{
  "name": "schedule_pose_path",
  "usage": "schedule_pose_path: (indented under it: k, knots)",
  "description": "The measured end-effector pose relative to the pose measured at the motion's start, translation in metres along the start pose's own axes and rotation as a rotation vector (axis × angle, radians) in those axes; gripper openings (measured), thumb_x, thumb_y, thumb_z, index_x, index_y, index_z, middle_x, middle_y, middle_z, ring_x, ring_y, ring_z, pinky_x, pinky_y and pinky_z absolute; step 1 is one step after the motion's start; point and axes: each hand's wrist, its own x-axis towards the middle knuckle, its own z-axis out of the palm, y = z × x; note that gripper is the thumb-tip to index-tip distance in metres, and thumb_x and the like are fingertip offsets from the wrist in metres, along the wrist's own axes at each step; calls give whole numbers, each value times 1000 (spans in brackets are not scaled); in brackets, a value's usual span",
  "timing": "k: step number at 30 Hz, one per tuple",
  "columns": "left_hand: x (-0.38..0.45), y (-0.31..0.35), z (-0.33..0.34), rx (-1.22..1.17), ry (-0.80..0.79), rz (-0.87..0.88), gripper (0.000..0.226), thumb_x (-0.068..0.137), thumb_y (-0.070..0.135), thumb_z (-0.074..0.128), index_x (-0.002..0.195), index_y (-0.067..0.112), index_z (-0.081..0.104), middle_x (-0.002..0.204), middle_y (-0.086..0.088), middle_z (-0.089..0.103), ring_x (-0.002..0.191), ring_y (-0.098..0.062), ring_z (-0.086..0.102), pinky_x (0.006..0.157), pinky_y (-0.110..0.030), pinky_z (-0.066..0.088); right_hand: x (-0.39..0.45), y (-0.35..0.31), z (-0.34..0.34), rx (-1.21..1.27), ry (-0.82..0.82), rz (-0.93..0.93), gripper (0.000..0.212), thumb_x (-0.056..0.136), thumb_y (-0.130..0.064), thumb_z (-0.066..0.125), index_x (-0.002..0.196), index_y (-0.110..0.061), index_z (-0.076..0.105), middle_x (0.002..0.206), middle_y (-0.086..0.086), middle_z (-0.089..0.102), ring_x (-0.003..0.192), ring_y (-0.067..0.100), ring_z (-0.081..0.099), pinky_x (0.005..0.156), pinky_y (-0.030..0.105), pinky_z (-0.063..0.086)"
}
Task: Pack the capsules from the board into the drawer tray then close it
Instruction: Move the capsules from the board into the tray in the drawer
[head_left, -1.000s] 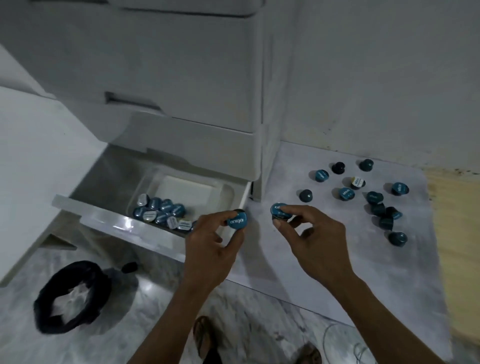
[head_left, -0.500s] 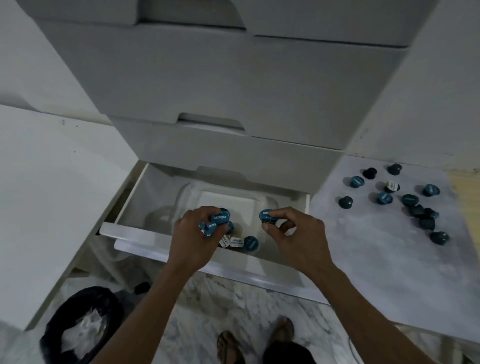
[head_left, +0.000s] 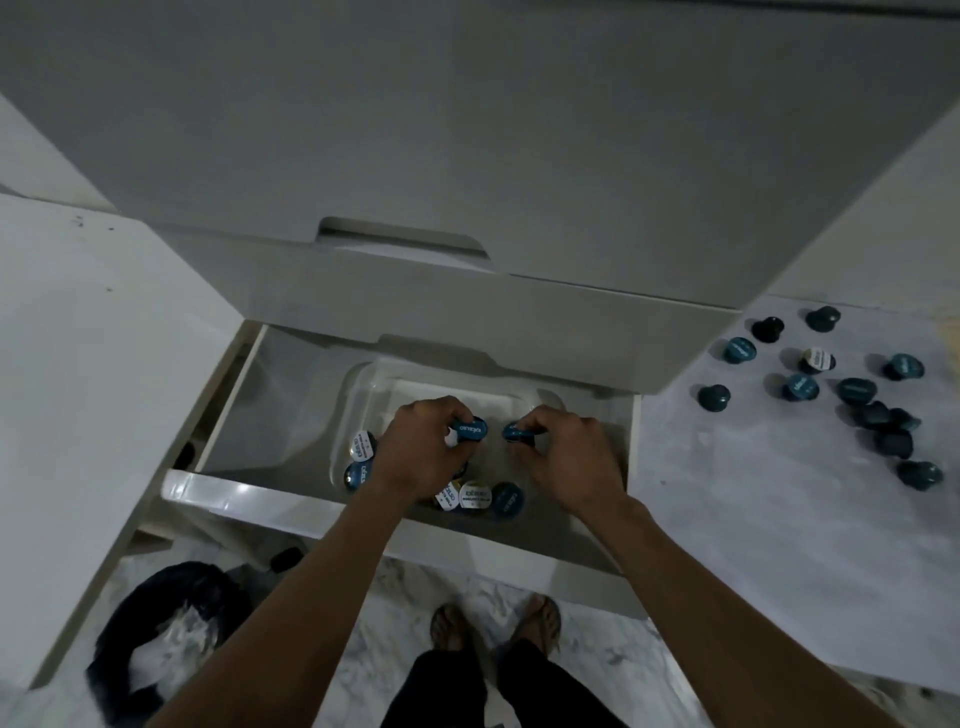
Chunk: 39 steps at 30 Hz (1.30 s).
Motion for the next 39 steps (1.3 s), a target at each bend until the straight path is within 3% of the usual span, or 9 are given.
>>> schedule_pose_path:
  k: [7,11,16,24,26,30,33,39]
  knots:
    - [30,-8,13,-5,-105,-55,20,75,20,76,92,25,67,86,1,69,80,-18,65,74,-38,58,15,-2,12,-122,-89,-3,18,88,-33,63,103,-24,66,104,-3,72,94,20,67,80,41,56]
    - [36,-13,19,9,-110,-41,22,69,15,77,86,24,66,83,0,70,74,-18,66,71,-38,58,18,-5,14,-237,-126,-31,19,91,-28,60,108,-21,62,108,1,71,94,23,66,74,33,54]
    - [34,-14,23,-9,-108,-52,19,70,7,75,77,21,64,77,-1,66,72,-19,65,70,-38,58,16,-2,12,-301,-140,-63,12,91,-23,59,102,-19,59,105,3,69,91,24,64,65,26,37]
    - [34,-8,20,-45,-122,-38,21,68,15,78,80,21,62,78,4,65,71,-17,64,68,-39,58,17,-2,4,-282,-154,-72,11,86,-19,63,97,-21,59,106,1,66,91,24,63,65,27,41]
    - [35,-10,23,-66,-136,-18,19,72,19,74,86,21,61,79,5,66,74,-16,64,69,-38,58,17,-3,6,-277,-138,-65,20,86,-23,63,104,-23,55,108,1,66,92,25,63,64,29,42]
    - [41,-14,26,-20,-205,12,32,83,13,66,113,20,62,104,-4,71,94,-22,67,84,-39,57,19,-6,8,-280,-177,-50,37,91,-28,57,128,-29,52,124,1,62,106,28,62,72,32,46]
    - [44,-18,27,30,-242,51,28,85,10,63,110,20,68,105,-4,72,97,-20,67,88,-39,56,23,-6,9,-314,-244,-48,20,93,-25,50,109,-25,63,113,5,65,100,29,63,67,30,44]
    - [40,-23,31,67,-282,60,28,83,8,65,106,23,71,99,-1,72,97,-19,63,88,-39,55,18,-4,7,-334,-312,-27,21,94,-20,47,102,-23,66,96,6,67,84,26,64,62,29,46]
